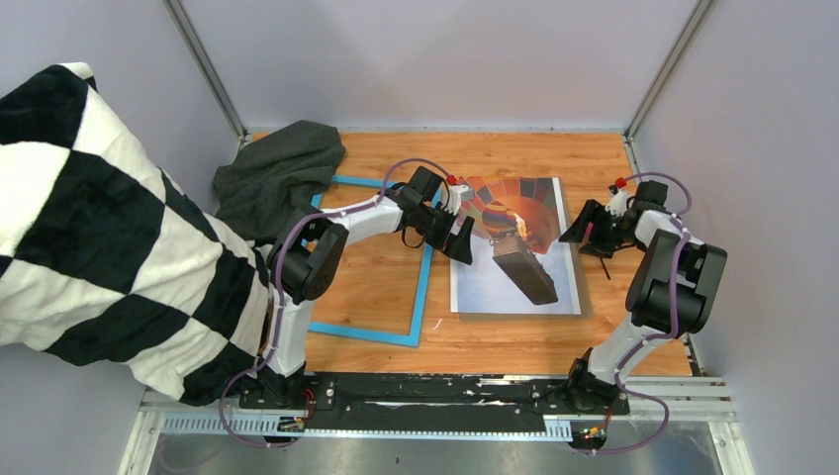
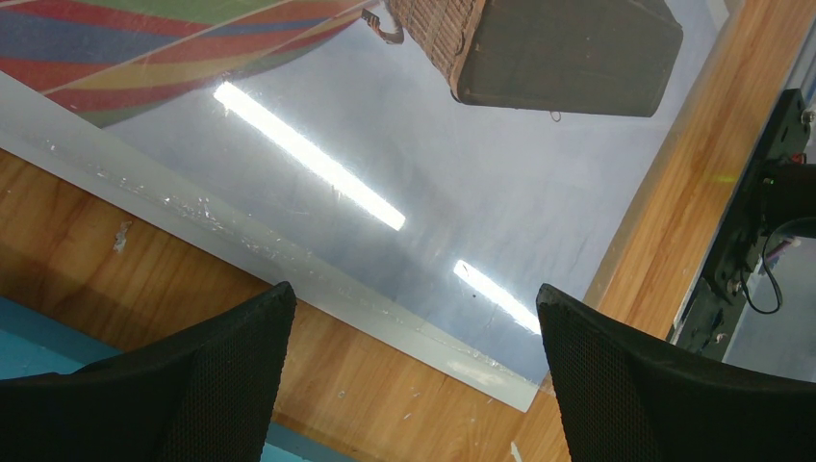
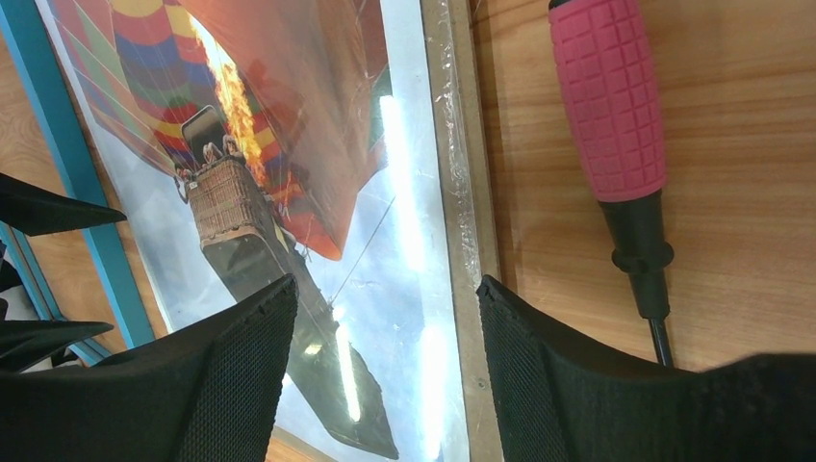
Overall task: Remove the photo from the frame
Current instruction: Pick up the photo frame item from the photo frame.
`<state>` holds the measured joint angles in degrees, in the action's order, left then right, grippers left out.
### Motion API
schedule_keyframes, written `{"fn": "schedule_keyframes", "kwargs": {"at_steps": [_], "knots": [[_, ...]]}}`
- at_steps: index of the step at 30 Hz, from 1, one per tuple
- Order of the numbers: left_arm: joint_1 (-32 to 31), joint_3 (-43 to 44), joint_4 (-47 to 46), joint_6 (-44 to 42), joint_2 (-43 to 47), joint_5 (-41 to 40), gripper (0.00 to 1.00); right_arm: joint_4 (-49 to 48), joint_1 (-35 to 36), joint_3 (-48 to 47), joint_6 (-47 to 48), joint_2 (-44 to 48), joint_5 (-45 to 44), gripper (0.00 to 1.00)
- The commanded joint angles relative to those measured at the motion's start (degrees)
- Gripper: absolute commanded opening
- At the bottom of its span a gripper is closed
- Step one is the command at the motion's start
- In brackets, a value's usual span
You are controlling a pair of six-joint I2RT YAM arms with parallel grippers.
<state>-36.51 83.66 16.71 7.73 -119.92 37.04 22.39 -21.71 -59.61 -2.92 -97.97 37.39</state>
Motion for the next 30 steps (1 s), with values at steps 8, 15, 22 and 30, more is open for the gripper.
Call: {"fn": "schedule_keyframes", "kwargs": {"at_steps": [8,15,22,30], "knots": [[-0.5,0.8,-0.7,0.2,-0.3,1.1,0.95,3.4,1.6,-1.9,2.1,-1.4,-2.1,0.7],[-0.5,0.8,-0.7,0.2,-0.3,1.0,0.95,3.6,1.6,-2.1,2.1,-1.7,-3.2,0.7],[-0.5,1.0,-0.5,0.2,-0.4,1.1,0.95,3.5,1.7,-1.9,2.0,-1.7,-3.1,0.7],[-0.5,0.9,-0.6,0.2,-0.5,1.1,0.95,3.8,1.8,-2.2,2.2,-2.7,-1.9,0.69]]}}
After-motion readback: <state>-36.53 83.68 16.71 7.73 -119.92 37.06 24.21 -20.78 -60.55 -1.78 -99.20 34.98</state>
